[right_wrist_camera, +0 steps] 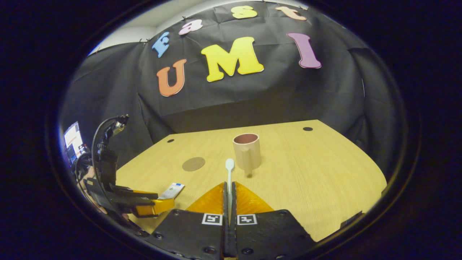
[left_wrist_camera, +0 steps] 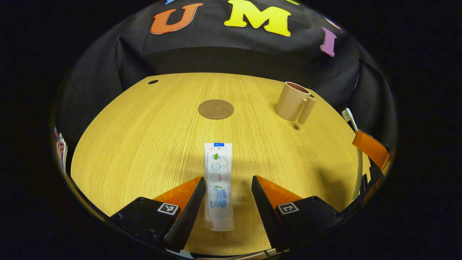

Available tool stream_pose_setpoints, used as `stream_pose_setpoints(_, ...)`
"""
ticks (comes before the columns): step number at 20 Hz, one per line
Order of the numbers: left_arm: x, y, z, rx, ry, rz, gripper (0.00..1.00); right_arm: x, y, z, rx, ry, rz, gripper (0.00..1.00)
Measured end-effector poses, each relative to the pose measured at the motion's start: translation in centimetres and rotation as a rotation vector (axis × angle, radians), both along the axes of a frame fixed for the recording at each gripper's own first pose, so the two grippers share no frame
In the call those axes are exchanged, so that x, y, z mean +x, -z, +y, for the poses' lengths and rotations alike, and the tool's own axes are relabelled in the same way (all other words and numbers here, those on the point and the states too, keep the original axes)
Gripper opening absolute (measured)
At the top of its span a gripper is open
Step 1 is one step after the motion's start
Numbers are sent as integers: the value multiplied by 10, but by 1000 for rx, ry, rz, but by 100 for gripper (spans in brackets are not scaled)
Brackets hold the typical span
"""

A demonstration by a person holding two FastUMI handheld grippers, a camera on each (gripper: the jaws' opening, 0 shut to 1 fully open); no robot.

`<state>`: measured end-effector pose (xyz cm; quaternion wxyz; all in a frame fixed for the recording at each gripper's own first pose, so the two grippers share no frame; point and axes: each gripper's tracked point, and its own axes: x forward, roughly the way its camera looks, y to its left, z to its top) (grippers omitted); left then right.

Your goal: Put the toothbrush and toothpaste on the desktop into the cup, then pick up the cup and place it on the coaster on the desktop.

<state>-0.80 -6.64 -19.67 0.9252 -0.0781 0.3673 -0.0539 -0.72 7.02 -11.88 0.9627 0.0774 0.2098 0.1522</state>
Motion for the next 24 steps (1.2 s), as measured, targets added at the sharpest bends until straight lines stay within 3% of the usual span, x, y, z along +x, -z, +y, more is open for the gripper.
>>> stream_pose_setpoints(3,1,7,2,-10,-14,37,82,0,-1,-2,10,2,4,0)
stream_pose_setpoints(4,-1,9,1,-1,4,47,85,0,-1,-3,12,3,2,0)
stream_pose_setpoints(6,0,11,-1,4,-2,69,53,0,-2,-4,15,8,3,0)
stream_pose_setpoints(11,13,6,-7,-8,3,56,47,0,-4,-5,20,10,-1,0)
stream_pose_setpoints(12,16,5,-9,-19,1,58,51,-1,-5,-6,17,12,-4,0)
stream_pose_setpoints(13,20,2,-11,-20,5,53,44,0,-7,-6,17,12,-8,0)
stream_pose_setpoints(16,31,-9,-19,-51,15,20,42,-2,-12,-6,12,14,-23,0)
stream_pose_setpoints(19,49,-38,-21,-44,5,-84,41,-3,-19,-8,15,16,-41,0)
stream_pose_setpoints(20,30,-37,-15,-26,0,-139,40,-3,-22,-7,16,18,-48,0)
stream_pose_setpoints(21,39,-61,-7,-4,-5,-203,45,-2,-25,-7,20,20,-57,0)
stream_pose_setpoints(24,56,-111,-8,57,-34,-398,40,3,-34,-8,18,29,-79,0)
